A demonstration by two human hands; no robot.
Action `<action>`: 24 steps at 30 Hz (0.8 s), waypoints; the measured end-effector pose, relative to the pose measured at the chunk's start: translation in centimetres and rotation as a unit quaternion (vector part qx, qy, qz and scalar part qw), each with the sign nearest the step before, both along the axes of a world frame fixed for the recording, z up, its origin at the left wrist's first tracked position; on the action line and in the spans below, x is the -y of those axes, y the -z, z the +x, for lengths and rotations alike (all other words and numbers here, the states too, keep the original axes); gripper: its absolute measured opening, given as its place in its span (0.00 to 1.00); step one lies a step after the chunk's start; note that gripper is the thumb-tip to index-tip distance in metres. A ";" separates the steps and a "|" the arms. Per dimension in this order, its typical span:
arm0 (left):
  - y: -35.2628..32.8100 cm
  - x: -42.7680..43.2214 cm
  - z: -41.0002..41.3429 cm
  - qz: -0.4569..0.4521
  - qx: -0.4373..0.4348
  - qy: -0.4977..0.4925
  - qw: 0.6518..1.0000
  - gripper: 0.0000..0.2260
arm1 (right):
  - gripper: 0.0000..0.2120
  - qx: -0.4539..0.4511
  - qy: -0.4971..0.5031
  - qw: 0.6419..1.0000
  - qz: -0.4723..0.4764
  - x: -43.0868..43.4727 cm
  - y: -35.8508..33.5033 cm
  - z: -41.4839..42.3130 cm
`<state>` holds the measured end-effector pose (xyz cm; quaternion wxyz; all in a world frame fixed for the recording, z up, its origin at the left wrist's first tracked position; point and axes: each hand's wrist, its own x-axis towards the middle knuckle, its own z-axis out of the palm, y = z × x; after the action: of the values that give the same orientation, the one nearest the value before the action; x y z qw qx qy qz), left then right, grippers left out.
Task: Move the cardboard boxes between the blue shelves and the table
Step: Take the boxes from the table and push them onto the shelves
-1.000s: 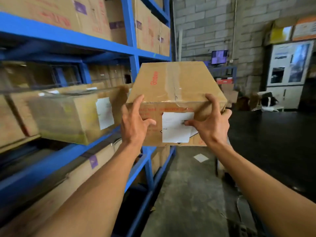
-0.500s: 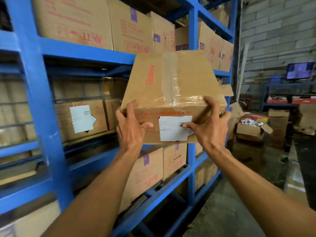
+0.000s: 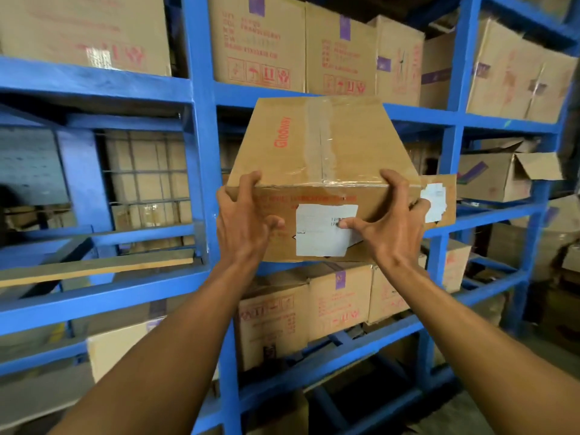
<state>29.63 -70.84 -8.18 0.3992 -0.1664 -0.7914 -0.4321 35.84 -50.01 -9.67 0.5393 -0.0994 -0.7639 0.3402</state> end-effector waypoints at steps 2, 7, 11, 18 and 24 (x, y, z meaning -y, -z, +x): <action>0.2 1.3 1.0 -0.006 -0.003 -0.014 1.000 0.39 | 0.49 0.003 -0.014 1.000 0.000 0.9 0.1 0.3; 0.6 3.5 3.1 -0.041 0.014 -0.053 0.998 0.39 | 0.50 0.045 -0.049 0.998 0.004 2.4 0.8 0.8; 1.0 3.8 3.7 -0.076 0.045 -0.078 0.993 0.38 | 0.49 0.089 -0.064 0.994 -0.010 2.4 1.3 0.3; 2.1 2.9 1.6 -0.124 0.092 -0.093 0.984 0.37 | 0.50 0.149 -0.073 0.986 -0.002 0.9 2.6 -2.1; 3.1 2.0 -2.2 -0.140 0.106 -0.099 0.979 0.36 | 0.51 0.188 -0.076 0.979 0.013 -0.4 2.7 -6.2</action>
<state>27.43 -72.82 -11.25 0.3269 -0.0948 -0.8944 -0.2901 29.63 -49.63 -12.36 0.3600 -0.0963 -0.8614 0.3451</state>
